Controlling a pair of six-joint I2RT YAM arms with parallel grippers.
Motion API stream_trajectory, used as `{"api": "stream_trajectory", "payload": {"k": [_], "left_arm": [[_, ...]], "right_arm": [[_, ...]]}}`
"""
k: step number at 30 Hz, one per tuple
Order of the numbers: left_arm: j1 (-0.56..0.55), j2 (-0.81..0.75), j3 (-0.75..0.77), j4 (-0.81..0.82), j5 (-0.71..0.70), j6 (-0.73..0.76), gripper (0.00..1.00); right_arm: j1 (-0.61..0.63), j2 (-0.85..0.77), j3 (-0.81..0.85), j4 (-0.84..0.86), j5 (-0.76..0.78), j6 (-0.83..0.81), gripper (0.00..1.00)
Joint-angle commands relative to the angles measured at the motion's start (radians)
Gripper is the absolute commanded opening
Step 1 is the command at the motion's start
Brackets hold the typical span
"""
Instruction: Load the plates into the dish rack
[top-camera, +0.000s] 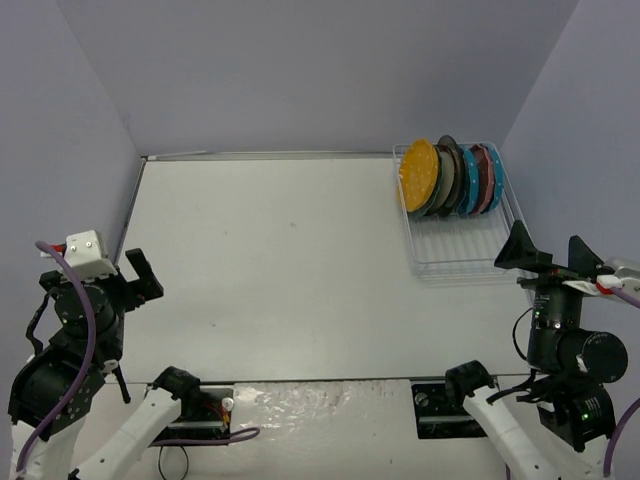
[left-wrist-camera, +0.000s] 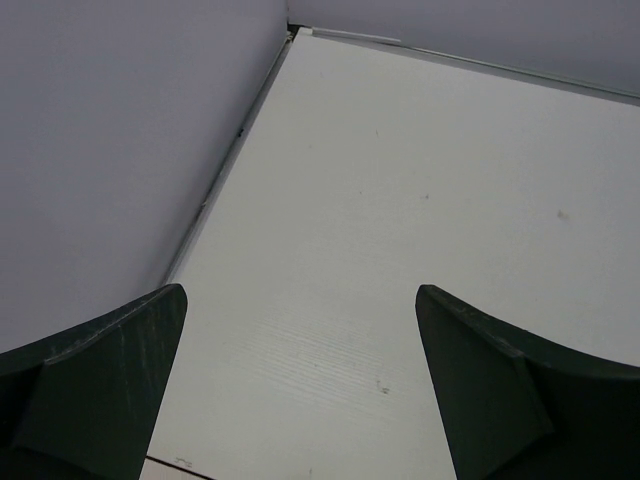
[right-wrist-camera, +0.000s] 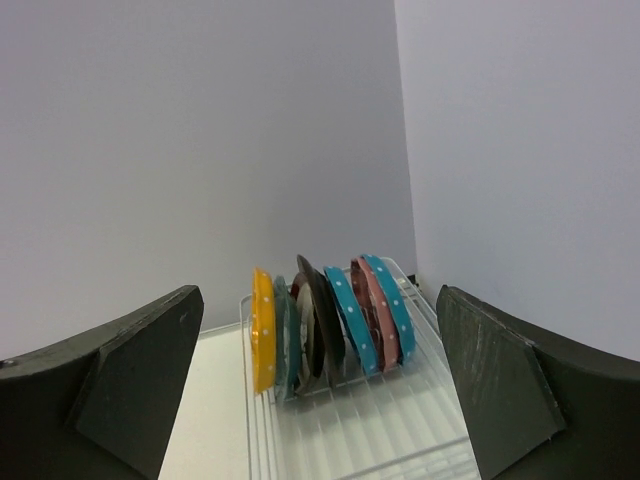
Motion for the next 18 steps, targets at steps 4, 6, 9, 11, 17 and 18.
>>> {"api": "stream_trajectory", "payload": {"k": [4, 6, 9, 11, 17, 18], "left_arm": [[0.005, 0.003, -0.031, -0.042, -0.044, 0.008, 0.97], [0.005, -0.009, -0.049, -0.02, -0.041, 0.004, 0.97], [0.005, -0.018, -0.079, 0.006, -0.028, -0.005, 0.97], [0.005, -0.015, -0.085, 0.013, -0.018, -0.005, 0.97], [0.005, -0.006, -0.088, 0.021, -0.008, -0.005, 0.97], [0.005, -0.004, -0.088, 0.022, -0.007, -0.006, 0.97]], "right_arm": [[0.007, -0.121, -0.037, -0.072, 0.009, -0.057, 1.0], [0.007, -0.125, -0.035, -0.087, 0.002, -0.063, 1.0], [0.007, -0.123, -0.032, -0.099, -0.012, -0.073, 1.0], [0.007, -0.126, -0.033, -0.101, -0.016, -0.068, 1.0], [0.007, -0.142, -0.034, -0.115, -0.028, -0.071, 1.0], [0.007, -0.145, -0.034, -0.117, -0.029, -0.074, 1.0]]}}
